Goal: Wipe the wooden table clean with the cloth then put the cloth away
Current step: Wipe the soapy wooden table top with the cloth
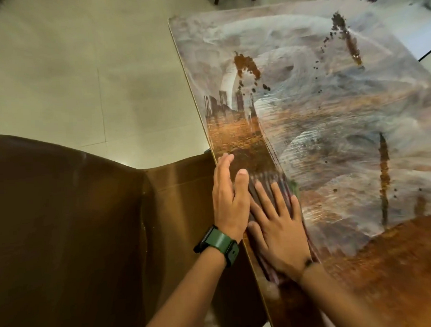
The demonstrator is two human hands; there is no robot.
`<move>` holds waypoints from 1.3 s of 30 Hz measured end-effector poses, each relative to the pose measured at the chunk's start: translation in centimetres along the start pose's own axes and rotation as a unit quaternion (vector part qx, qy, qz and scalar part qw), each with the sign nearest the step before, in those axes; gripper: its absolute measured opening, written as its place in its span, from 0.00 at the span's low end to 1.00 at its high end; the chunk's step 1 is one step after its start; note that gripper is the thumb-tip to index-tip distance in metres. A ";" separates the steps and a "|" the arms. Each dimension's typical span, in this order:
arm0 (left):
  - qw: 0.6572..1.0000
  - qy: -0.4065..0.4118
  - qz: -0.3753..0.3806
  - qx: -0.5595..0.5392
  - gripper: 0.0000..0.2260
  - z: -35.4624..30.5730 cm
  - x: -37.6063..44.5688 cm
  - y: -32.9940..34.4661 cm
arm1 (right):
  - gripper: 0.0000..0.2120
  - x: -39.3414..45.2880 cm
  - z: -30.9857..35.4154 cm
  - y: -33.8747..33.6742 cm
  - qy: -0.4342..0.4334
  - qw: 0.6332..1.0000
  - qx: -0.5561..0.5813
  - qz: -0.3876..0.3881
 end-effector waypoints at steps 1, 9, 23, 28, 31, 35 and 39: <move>1.000 -0.004 0.004 -0.001 0.24 0.0 0.3 0.3 | 0.26 -1.9 -0.1 0.3 0.004 1.000 -0.001 0.005; 0.999 -0.012 -0.043 -0.031 0.23 1.0 2.8 1.1 | 0.29 4.6 0.6 -0.2 -0.006 1.000 -0.008 0.001; 0.997 0.012 -0.071 -0.012 0.27 1.0 4.0 -0.5 | 0.24 30.0 3.0 -3.8 0.007 0.999 0.038 0.012; 0.998 0.019 -0.054 0.009 0.24 0.3 2.6 -1.2 | 0.25 24.7 2.1 -3.1 0.005 0.999 0.046 0.018; 0.999 0.009 -0.041 0.020 0.26 0.3 2.7 -0.7 | 0.27 16.6 0.1 -2.1 0.002 0.999 0.026 0.029; 0.998 -0.003 0.031 0.045 0.27 0.7 2.3 2.2 | 0.27 3.0 -2.5 -0.8 0.037 0.999 -0.007 0.000; 0.975 0.043 0.117 0.184 0.33 2.7 2.5 5.6 | 0.26 -8.4 -4.0 0.7 0.081 0.996 -0.021 0.012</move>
Point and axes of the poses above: each hand's wrist, its own x-axis towards the middle knuckle, its own y-axis out of the palm, z = x × y, the point moved 3 cm from there along x, towards the middle knuckle, and after that the axes turned 1 degree about y, right-handed, at the moved point
